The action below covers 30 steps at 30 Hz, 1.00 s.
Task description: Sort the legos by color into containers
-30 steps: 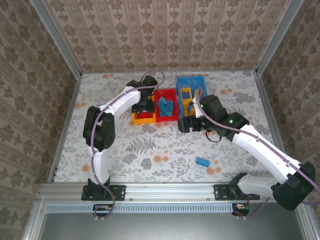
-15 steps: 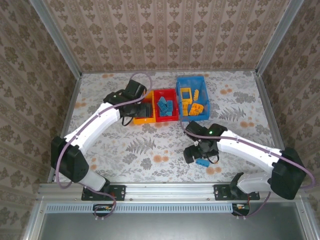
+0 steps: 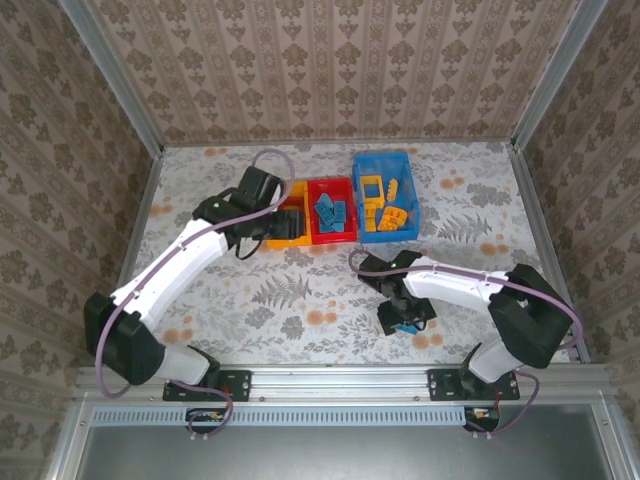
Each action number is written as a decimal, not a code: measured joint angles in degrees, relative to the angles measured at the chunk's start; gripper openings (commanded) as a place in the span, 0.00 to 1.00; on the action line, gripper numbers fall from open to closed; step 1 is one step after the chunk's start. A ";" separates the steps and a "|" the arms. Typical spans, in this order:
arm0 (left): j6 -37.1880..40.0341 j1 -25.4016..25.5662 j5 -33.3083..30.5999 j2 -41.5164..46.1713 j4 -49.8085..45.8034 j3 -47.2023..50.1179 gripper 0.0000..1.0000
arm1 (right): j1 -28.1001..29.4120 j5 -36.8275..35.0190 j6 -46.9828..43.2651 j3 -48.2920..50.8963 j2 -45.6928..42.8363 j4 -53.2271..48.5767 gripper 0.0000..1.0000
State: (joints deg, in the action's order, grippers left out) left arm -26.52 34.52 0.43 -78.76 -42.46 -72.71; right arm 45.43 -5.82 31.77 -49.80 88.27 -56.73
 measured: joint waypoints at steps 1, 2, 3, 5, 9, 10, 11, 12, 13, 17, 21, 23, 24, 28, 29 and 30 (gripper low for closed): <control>-0.04 0.00 0.37 1.20 0.33 0.72 0.72 | 0.00 -0.02 0.00 0.17 0.59 0.39 0.69; -0.07 0.00 0.76 2.69 0.61 1.55 0.72 | -0.20 0.00 0.04 0.42 0.98 0.90 0.67; -0.17 0.00 0.96 4.00 0.61 2.25 0.72 | -0.46 0.07 0.00 0.74 1.33 1.31 0.63; -0.48 0.00 1.31 5.99 0.70 3.34 0.72 | -1.60 0.09 -0.02 1.42 1.90 2.23 0.57; -0.98 0.00 1.38 7.65 0.74 4.46 0.71 | -3.76 1.55 -0.55 1.99 2.45 3.63 0.51; -1.14 0.00 1.36 7.69 0.74 4.55 0.71 | -3.93 1.84 -0.72 1.99 2.49 3.82 0.48; -1.36 0.00 1.36 7.69 0.74 4.61 0.71 | -4.11 2.25 -1.01 1.99 2.51 4.00 0.43; -1.60 0.00 1.36 7.69 0.79 4.72 0.71 | -4.35 2.67 -1.25 1.99 2.51 4.31 0.37; -1.81 0.00 1.33 7.72 0.79 4.79 0.71 | -4.59 2.97 -1.33 1.99 2.51 4.68 0.32; -2.56 0.00 1.29 8.37 0.94 5.55 0.71 | -5.22 3.43 -1.57 1.97 1.99 5.44 0.18; -3.50 0.00 0.70 10.54 1.01 5.68 0.71 | -5.44 2.73 -2.01 -1.68 0.85 5.33 0.16; -3.78 0.00 0.09 12.22 1.22 5.68 0.72 | -5.49 2.60 -2.27 -6.84 0.83 5.16 0.15; -3.93 0.00 -0.28 12.98 1.40 5.68 0.72 | -5.49 2.60 -2.58 -9.70 1.11 5.18 0.15; -4.39 0.00 -1.99 14.64 1.81 5.03 0.72 | -5.73 2.56 -3.34 -24.96 5.73 7.39 0.13; -4.39 0.00 -2.38 14.58 1.95 4.68 0.72 | -5.95 2.56 -3.50 -28.46 7.72 7.87 0.13; -4.42 0.00 -2.71 14.47 1.99 4.35 0.72 | -6.27 2.47 -3.52 -32.09 10.12 8.24 0.13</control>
State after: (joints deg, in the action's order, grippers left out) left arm -30.94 34.52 -2.28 -64.29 -40.47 -68.36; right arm 39.16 -3.36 28.25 -81.89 98.39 -48.49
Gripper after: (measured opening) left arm 0.715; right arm 0.263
